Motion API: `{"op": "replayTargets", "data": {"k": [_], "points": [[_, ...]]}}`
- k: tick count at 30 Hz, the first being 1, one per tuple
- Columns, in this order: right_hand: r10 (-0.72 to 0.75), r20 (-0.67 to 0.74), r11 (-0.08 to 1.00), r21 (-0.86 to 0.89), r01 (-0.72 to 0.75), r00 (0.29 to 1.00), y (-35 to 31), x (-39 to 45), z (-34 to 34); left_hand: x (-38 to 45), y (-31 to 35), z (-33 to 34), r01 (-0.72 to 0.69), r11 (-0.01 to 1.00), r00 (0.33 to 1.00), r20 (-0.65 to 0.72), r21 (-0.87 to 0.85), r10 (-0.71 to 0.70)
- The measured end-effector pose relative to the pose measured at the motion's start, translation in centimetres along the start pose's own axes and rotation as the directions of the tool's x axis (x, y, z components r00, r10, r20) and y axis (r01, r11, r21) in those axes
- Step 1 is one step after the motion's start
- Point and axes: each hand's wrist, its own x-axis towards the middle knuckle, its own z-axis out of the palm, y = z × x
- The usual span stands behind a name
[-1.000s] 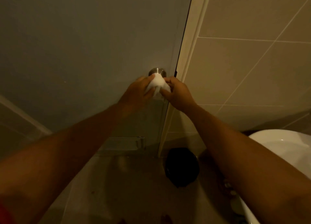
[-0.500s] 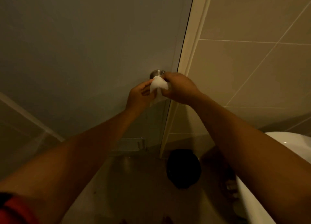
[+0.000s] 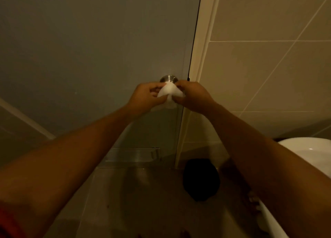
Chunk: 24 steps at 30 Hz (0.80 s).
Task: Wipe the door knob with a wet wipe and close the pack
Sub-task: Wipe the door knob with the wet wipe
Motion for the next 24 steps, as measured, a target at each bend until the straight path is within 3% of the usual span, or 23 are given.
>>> {"op": "replayTargets", "data": {"k": [3, 6, 9, 11, 13, 15, 17, 20, 22, 24], "points": [[-0.055, 0.054, 0.993, -0.102, 0.06, 0.997, -0.5, 1.2, -1.0, -1.1, -1.8, 2.1, 0.07, 0.968, 0.989, -0.113, -0.239, -0.1], [0.033, -0.013, 0.989, 0.142, -0.031, 0.999, -0.3, 0.0, 0.2, -0.8, -1.3, 2.0, 0.064, 0.975, 0.991, -0.1, -0.214, -0.087], [0.12, -0.16, 0.926, 0.373, -0.053, 0.98, -0.4, -1.7, 2.8, 0.4, 0.3, -0.1, -0.059, 0.991, 0.998, -0.004, 0.118, 0.06], [0.181, -0.167, 0.871, 0.484, -0.079, 0.969, -0.9, -2.1, 3.9, 1.5, 1.5, -1.1, -0.171, 0.905, 0.985, 0.1, 0.389, 0.143], [0.193, -0.148, 0.863, 0.495, -0.096, 0.97, -1.0, -2.0, 3.8, 2.1, 2.2, -1.5, -0.19, 0.858, 0.98, 0.149, 0.478, 0.133], [0.113, -0.148, 0.934, 0.353, -0.055, 0.982, -0.4, -1.6, 2.7, 1.7, 2.0, -1.3, -0.126, 0.921, 0.989, 0.118, 0.369, 0.089], [0.019, -0.097, 0.988, 0.152, -0.004, 0.995, -0.2, -0.8, 1.0, 0.4, 0.7, -0.4, -0.024, 0.997, 0.999, 0.039, 0.078, 0.021], [-0.05, -0.013, 0.998, -0.03, 0.05, 0.999, -0.6, 0.6, -0.5, -1.0, -1.2, 1.5, 0.052, 0.983, 0.993, -0.092, -0.177, -0.069], [-0.004, -0.003, 1.0, 0.005, 0.004, 1.0, -0.7, 0.7, -0.2, -1.1, -1.6, 2.2, 0.083, 0.969, 0.987, -0.113, -0.234, -0.111], [0.057, -0.055, 0.985, 0.169, -0.047, 0.997, -0.2, -0.2, 0.9, -0.8, -1.3, 1.6, 0.059, 0.98, 0.991, -0.106, -0.188, -0.08]]}}
